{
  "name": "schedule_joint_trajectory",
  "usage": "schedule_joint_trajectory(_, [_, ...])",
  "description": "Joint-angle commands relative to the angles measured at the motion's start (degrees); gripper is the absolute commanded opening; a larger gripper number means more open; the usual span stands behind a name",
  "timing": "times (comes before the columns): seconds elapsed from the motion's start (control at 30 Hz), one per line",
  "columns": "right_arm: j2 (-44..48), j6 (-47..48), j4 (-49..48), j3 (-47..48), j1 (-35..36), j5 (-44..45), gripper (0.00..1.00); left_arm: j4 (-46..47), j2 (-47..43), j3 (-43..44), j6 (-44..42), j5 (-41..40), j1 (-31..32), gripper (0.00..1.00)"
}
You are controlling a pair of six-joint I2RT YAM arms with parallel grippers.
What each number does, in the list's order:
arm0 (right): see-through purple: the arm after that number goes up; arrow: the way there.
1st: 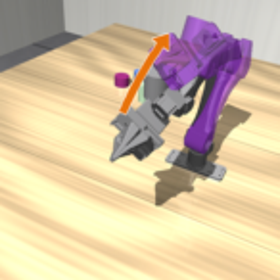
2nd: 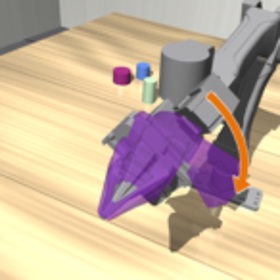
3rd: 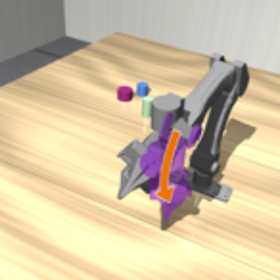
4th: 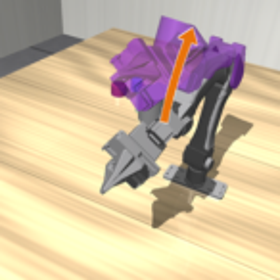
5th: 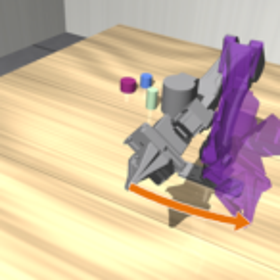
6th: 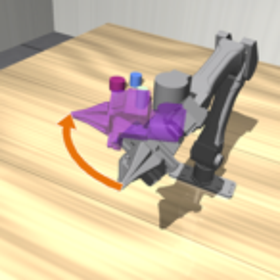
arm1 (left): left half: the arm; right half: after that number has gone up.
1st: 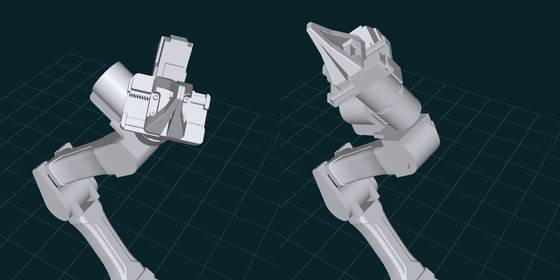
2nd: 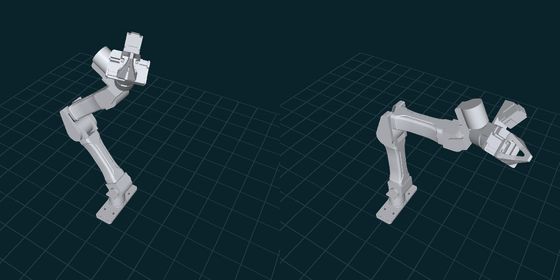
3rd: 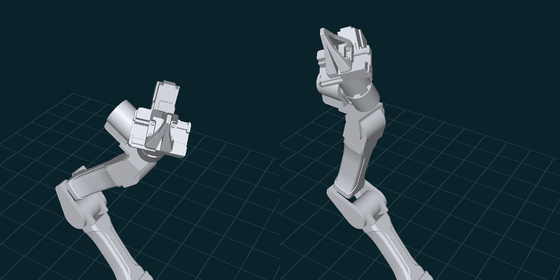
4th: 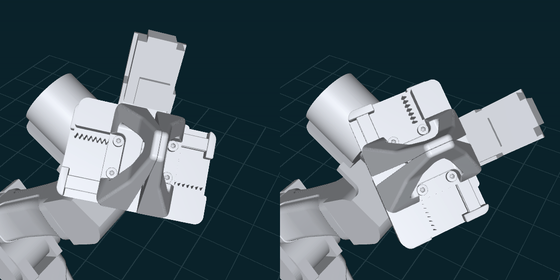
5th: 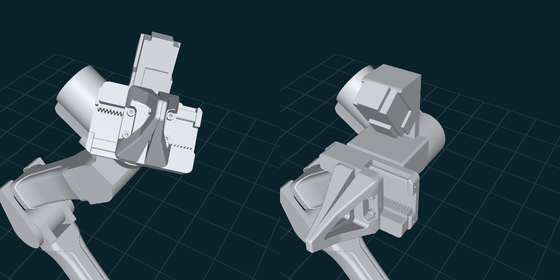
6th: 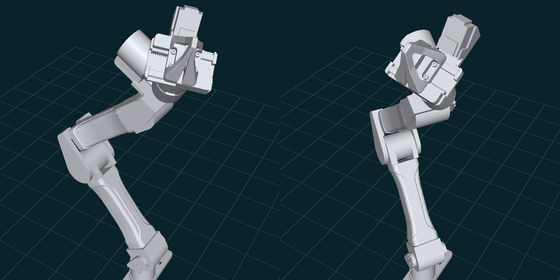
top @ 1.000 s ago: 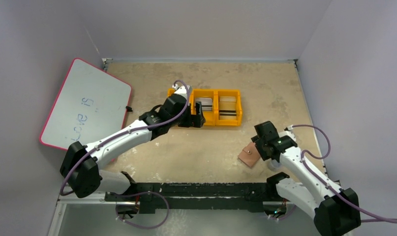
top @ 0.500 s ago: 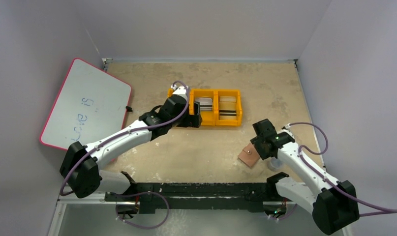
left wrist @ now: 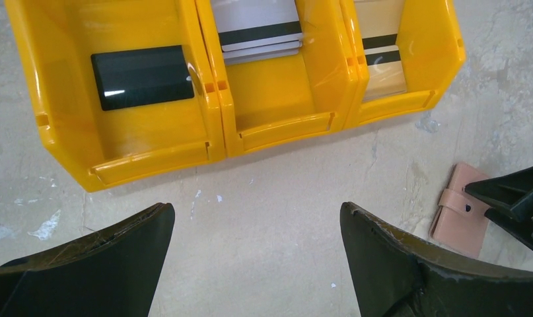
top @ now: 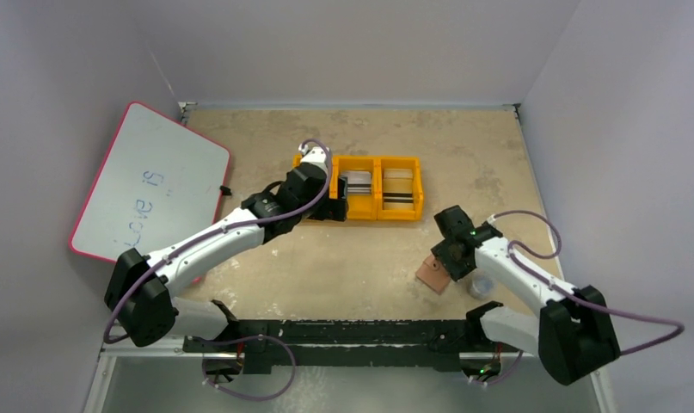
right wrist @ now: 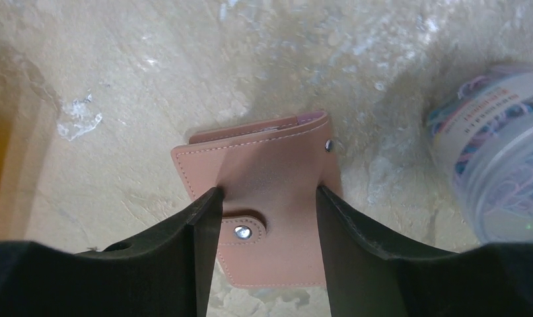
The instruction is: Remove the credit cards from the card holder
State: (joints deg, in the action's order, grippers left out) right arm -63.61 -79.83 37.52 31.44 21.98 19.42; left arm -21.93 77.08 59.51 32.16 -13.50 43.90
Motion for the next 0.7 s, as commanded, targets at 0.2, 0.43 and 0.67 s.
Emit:
schedule_joint_trajectory(0.2, [-13.1,15.5,-16.7,5.0,11.6,-3.8,0.58,-0.1,-0.9,3.4,0.0,-3.4,-0.2,0.96])
schedule_joint_trajectory(0.43, [-20.7,24.1,-23.9,13.1,22.3,-7.9,0.59,-1.9,-4.6,1.6,8.1,-15.5,-0.2,0.96])
schedule_joint_trajectory(0.67, [-14.5,22.4,-15.2,18.1,23.5,-0.6,0.71,-2.9,-9.0,-2.8,12.0,-17.6,-0.3,0.97])
